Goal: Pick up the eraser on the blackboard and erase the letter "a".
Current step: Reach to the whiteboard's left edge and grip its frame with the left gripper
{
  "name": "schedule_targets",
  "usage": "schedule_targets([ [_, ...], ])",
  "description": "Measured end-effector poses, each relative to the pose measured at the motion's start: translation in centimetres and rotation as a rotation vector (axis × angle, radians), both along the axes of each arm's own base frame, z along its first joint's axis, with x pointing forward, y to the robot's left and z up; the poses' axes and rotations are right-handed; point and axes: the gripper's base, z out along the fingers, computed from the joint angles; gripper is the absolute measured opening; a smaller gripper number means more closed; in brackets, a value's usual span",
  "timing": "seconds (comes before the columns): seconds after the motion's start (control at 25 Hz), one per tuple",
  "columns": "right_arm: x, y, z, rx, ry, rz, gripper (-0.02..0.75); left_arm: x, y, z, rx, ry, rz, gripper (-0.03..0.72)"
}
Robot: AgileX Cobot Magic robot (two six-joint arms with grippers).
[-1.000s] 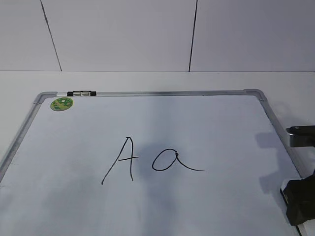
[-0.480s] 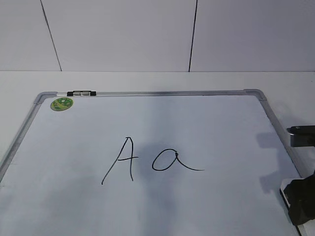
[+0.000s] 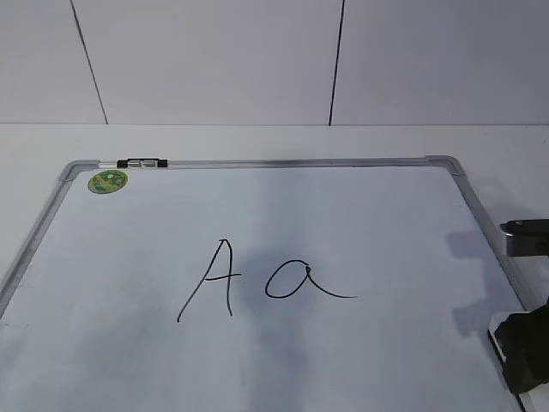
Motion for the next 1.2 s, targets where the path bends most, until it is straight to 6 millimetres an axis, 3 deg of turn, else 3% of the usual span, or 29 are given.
schedule_targets([
  [0.28, 0.1, 0.0, 0.2, -0.001, 0.003, 0.0, 0.549, 0.0, 0.0, 0.0, 0.0, 0.0, 0.0, 0.323],
  [0.56, 0.9, 0.1, 2.9, -0.01, -0.004, 0.004, 0.549, 0.0, 0.0, 0.0, 0.0, 0.0, 0.0, 0.323],
  [0.84, 0.0, -0.1, 4.2, -0.012, 0.001, 0.003, 0.549, 0.1, 0.0, 0.0, 0.0, 0.006, 0.0, 0.323],
  [1.0, -0.3, -0.1, 4.8, -0.005, -0.018, 0.0, 0.549, 1.3, 0.0, 0.0, -0.002, 0.057, 0.004, 0.323],
  [1.2, -0.6, -0.1, 5.1, 0.007, -0.027, -0.005, 0.549, 4.3, 0.1, 0.7, -0.009, 0.093, 0.014, 0.323],
])
